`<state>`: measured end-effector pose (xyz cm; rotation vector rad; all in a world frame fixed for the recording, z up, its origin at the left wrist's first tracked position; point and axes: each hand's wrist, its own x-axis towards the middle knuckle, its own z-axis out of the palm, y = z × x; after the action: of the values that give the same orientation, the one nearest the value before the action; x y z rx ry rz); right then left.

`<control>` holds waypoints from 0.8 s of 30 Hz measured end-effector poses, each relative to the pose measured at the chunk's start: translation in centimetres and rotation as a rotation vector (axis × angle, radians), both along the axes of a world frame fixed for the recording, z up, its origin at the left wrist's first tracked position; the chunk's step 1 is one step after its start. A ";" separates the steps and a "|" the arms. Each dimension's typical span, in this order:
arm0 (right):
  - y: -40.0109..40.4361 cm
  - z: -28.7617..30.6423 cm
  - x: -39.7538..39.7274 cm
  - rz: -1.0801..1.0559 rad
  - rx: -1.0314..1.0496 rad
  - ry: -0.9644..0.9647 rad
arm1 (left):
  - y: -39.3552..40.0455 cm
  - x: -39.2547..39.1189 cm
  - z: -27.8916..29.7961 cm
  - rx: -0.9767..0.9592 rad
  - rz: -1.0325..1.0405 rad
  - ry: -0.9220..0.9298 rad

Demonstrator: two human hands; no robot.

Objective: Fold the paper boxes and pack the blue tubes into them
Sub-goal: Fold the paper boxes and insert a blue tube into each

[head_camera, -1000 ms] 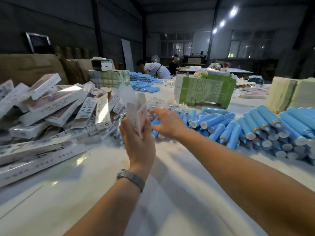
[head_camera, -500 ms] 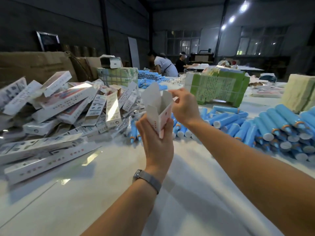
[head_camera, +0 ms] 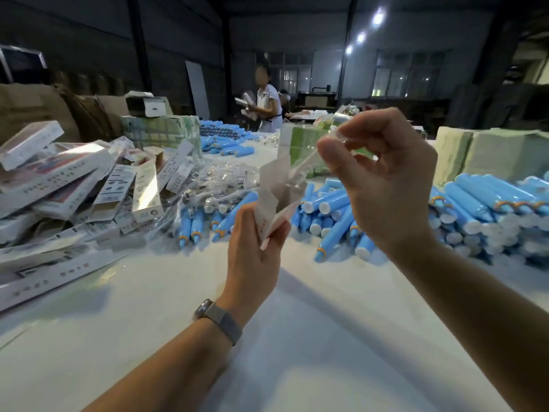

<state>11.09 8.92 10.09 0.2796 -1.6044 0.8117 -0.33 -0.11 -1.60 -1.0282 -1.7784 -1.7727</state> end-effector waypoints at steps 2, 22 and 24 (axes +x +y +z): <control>0.2 0.1 0.0 -0.010 0.014 0.020 | -0.1 -0.1 0.0 0.001 -0.007 0.006; 2.7 -4.1 -1.4 0.307 0.016 -0.543 | -0.8 0.1 0.5 0.048 -0.485 -0.125; 2.8 -4.1 -1.4 0.289 0.006 -0.539 | -0.9 0.3 1.0 0.044 -0.366 -0.122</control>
<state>9.72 11.68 5.99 0.3191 -2.0990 1.1739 -0.07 -0.98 -0.63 -1.3201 -1.6928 -2.1211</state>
